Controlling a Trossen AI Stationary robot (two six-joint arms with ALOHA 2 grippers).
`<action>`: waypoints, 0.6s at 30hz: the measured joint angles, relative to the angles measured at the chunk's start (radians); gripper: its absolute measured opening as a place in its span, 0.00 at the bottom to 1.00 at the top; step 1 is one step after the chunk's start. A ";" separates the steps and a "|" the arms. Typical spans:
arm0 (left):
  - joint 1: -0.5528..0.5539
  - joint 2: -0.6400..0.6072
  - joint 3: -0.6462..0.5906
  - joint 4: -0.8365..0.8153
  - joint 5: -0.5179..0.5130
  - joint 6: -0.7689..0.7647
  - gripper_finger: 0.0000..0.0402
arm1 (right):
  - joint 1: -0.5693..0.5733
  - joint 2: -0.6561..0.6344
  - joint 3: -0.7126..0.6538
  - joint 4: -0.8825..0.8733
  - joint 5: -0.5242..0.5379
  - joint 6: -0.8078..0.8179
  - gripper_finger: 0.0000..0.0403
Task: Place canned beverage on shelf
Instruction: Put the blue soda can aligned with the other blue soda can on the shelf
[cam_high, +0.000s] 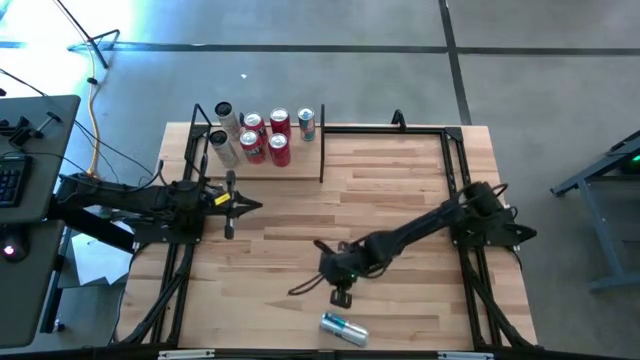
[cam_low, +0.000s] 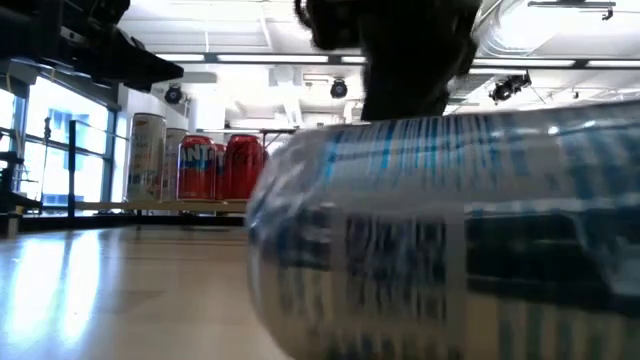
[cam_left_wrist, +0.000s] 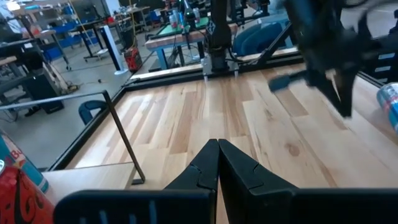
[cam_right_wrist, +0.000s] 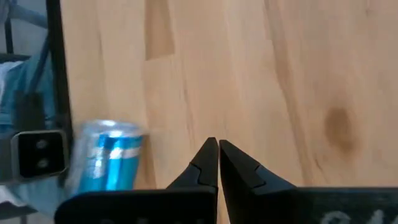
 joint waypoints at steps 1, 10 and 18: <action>0.000 0.004 0.000 0.002 0.000 0.000 0.00 | 0.002 -0.021 0.000 -0.028 0.000 0.009 0.00; 0.000 0.050 0.000 0.015 0.000 0.001 0.00 | 0.228 -0.046 0.001 0.076 -0.125 0.142 0.00; -0.001 0.094 0.000 0.068 0.027 -0.033 0.00 | 0.217 0.019 0.001 0.009 0.054 0.084 0.00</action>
